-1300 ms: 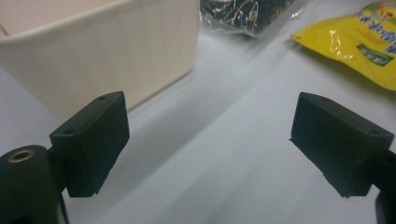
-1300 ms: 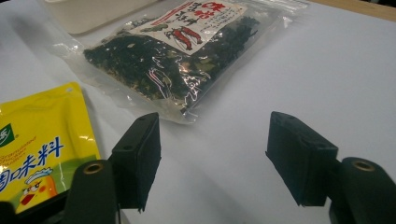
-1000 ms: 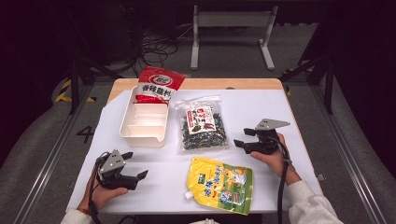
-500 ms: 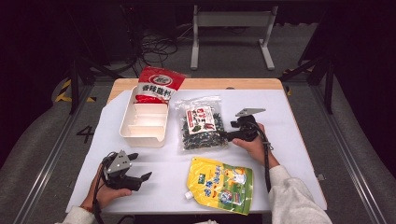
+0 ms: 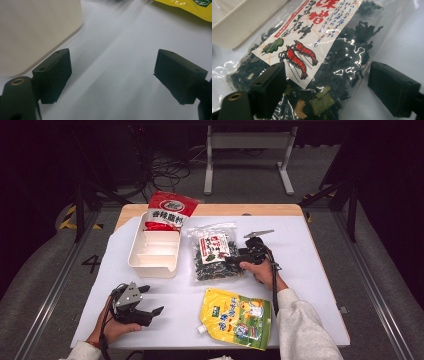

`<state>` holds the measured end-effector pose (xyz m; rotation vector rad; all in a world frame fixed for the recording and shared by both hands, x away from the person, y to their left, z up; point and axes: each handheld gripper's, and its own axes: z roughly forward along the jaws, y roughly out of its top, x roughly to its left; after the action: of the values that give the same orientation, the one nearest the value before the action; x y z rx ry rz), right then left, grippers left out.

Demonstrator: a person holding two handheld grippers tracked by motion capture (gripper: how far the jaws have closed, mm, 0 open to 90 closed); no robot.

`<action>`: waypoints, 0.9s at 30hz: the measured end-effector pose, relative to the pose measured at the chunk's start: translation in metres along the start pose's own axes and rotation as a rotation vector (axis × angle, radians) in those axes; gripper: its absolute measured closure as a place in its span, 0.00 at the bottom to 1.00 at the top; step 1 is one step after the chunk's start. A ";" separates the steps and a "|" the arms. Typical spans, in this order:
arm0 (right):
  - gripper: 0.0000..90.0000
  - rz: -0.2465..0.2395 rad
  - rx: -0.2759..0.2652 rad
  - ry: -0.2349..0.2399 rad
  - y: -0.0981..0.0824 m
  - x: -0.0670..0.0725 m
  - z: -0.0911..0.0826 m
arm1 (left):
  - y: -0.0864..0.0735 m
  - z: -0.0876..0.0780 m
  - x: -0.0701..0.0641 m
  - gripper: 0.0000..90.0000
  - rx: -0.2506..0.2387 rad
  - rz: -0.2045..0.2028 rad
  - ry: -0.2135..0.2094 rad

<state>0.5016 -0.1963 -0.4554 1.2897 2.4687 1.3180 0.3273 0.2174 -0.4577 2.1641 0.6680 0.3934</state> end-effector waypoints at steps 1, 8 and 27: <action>0.21 0.000 0.008 0.005 0.001 0.000 0.000 | 0.000 0.001 0.000 0.17 0.000 0.000 -0.002; 0.47 0.043 0.038 0.084 0.002 0.001 0.001 | 0.003 0.003 -0.001 0.17 0.003 0.007 -0.014; 0.91 -0.106 -0.079 0.056 -0.010 0.011 -0.024 | 0.035 0.021 -0.010 0.19 -0.036 -0.015 -0.096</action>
<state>0.4782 -0.2075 -0.4444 1.1037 2.4557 1.4287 0.3406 0.1802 -0.4438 2.1282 0.6185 0.2891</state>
